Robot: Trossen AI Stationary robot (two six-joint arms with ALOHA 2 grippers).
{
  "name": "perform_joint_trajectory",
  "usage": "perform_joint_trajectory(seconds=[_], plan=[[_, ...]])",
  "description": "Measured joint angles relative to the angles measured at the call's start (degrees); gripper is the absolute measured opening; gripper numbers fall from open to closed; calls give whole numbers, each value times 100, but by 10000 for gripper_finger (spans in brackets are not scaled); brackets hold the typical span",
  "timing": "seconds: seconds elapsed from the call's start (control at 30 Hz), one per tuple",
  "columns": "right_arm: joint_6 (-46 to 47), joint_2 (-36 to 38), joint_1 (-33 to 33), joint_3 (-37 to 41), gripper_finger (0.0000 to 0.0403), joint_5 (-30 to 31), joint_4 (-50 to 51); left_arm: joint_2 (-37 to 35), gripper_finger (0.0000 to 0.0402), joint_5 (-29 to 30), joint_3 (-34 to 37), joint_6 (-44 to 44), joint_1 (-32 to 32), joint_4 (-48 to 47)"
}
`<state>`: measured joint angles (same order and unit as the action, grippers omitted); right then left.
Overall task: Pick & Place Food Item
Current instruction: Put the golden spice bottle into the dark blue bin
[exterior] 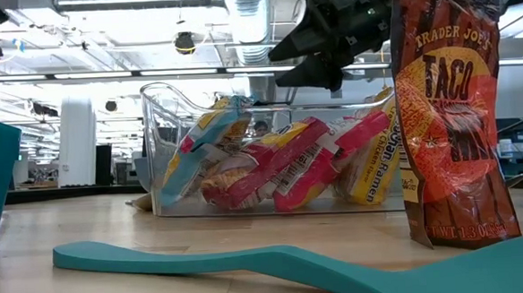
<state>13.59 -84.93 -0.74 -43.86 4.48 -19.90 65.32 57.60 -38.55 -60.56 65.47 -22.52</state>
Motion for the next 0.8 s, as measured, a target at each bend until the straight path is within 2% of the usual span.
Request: perform_joint_trajectory(seconds=[0.3,0.43,0.8], plan=[[291,0,203,0,301,-1,9,41,282,42,602,25,398,937],[314,0,292,0,301,-1,9,179,271,32,824,23,486,1384],[511,0,516,0,301,-16,11,452,281,-34,857,201,574,1531]])
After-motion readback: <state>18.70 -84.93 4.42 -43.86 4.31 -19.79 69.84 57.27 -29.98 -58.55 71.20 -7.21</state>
